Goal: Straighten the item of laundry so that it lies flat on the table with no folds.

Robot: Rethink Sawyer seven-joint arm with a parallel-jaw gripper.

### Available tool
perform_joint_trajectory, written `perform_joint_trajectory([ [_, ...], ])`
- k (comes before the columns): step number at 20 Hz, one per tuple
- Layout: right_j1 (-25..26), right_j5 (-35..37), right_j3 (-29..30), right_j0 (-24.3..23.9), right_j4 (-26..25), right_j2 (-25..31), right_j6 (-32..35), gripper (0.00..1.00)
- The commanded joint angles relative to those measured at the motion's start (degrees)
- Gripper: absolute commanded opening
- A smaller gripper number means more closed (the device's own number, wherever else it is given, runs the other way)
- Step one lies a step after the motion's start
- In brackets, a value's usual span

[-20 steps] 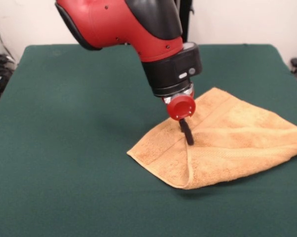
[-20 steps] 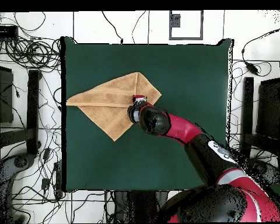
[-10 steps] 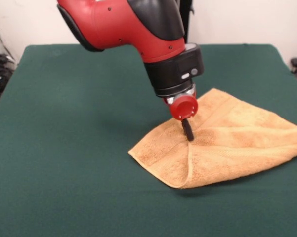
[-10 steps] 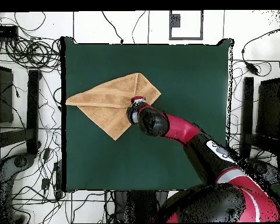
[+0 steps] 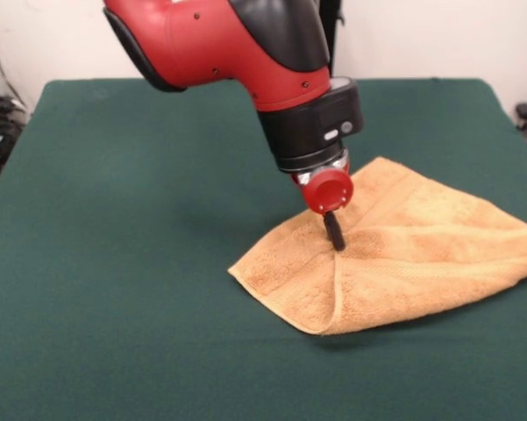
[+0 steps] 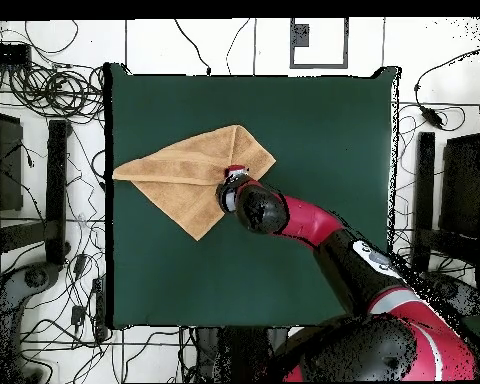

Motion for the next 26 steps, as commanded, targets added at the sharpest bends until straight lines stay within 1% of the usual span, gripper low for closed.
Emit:
perform_joint_trajectory([
  [1,4.7,-2.0,0.39,4.78,-1.71,2.2,-0.22,0.0],
  [5,4.33,-0.51,0.54,5.03,-0.47,2.16,0.48,0.0],
  [13,0.94,9.11,-0.19,6.76,4.78,1.17,2.15,0.0],
  [21,-2.0,17.64,-0.97,7.53,7.84,-0.26,1.65,0.0],
  [26,-2.72,23.96,-4.05,8.46,10.28,-0.92,2.16,0.0],
])
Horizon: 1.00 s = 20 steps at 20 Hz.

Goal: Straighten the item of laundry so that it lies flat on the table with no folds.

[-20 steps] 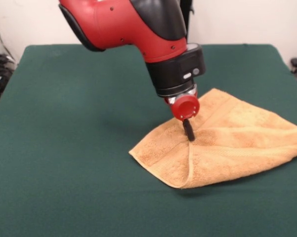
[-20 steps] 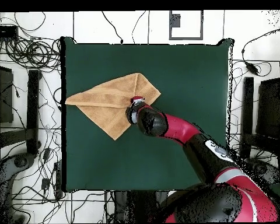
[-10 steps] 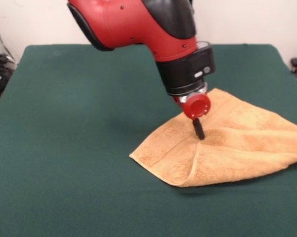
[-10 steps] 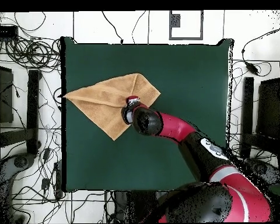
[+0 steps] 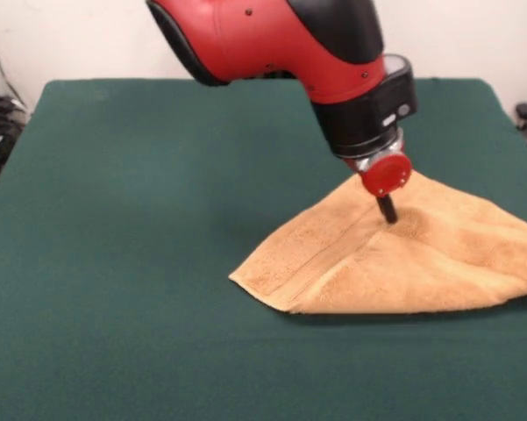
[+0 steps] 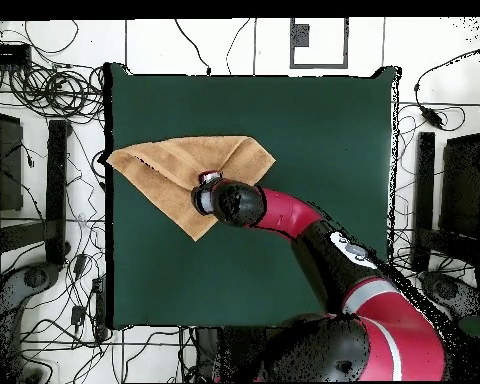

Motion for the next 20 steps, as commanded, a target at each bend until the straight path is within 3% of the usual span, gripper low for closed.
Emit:
perform_joint_trajectory([
  [1,-0.56,13.23,-4.6,2.99,5.54,-0.69,2.43,0.0],
  [9,0.36,24.23,-12.08,3.76,7.0,-2.25,1.82,0.0],
  [14,1.32,29.47,-15.85,3.42,5.86,-2.76,0.06,0.0],
  [20,3.91,40.19,-24.91,2.64,3.33,-2.84,-4.36,0.0],
])
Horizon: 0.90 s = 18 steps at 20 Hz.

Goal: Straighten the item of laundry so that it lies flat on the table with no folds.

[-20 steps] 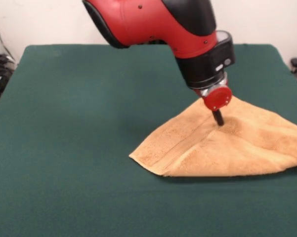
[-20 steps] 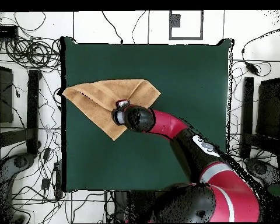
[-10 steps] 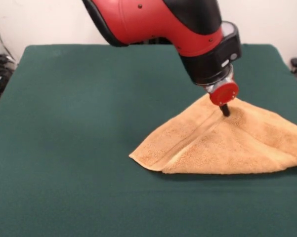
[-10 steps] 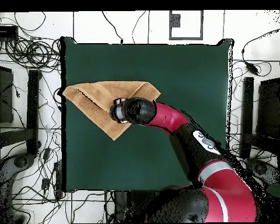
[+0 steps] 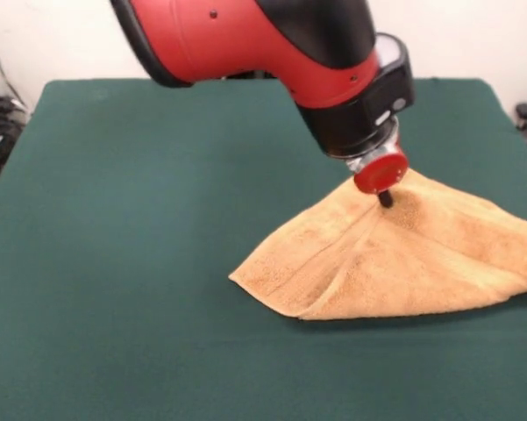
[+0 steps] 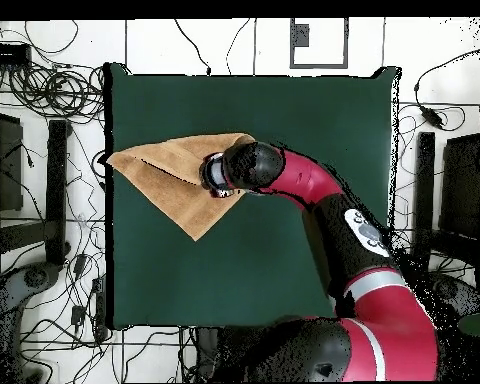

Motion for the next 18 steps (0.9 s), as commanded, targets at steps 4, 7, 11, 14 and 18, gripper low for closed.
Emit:
perform_joint_trajectory([
  [4,6.01,22.0,-17.45,0.55,-2.01,-1.06,-6.81,0.0],
  [7,7.78,28.53,-23.13,0.52,-2.96,-0.62,-7.77,0.0],
  [11,12.01,41.39,-35.04,1.38,-3.3,0.33,-6.17,0.0],
  [14,16.7,54.27,-47.18,2.5,-4.41,2.03,-4.32,0.0],
  [18,21.03,67.36,-58.73,3.51,-6.24,5.34,-2.08,0.0],
])
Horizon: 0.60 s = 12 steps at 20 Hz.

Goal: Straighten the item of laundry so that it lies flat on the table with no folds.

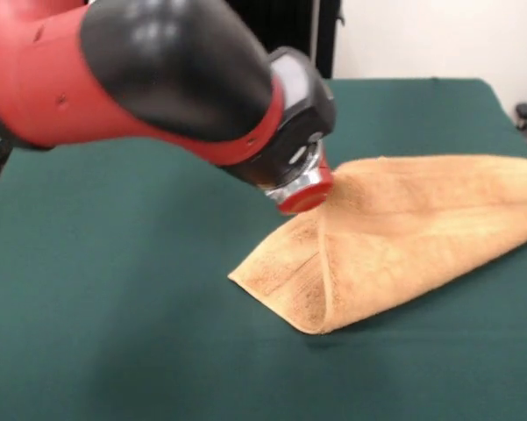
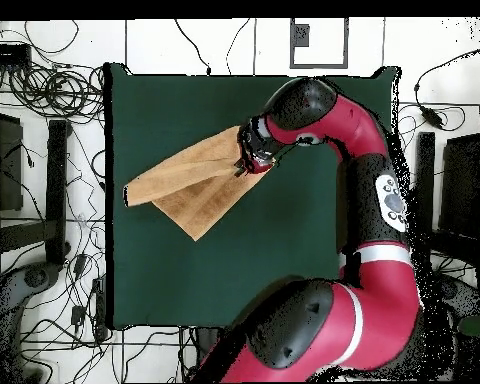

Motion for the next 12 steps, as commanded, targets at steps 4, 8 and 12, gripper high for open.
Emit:
perform_joint_trajectory([
  [4,10.17,31.37,-29.66,3.38,-6.86,10.28,0.98,0.0],
  [8,10.41,33.64,-31.51,3.44,-10.62,13.7,2.78,0.0],
  [12,9.59,27.64,-29.63,4.16,-10.87,11.61,3.36,0.0],
])
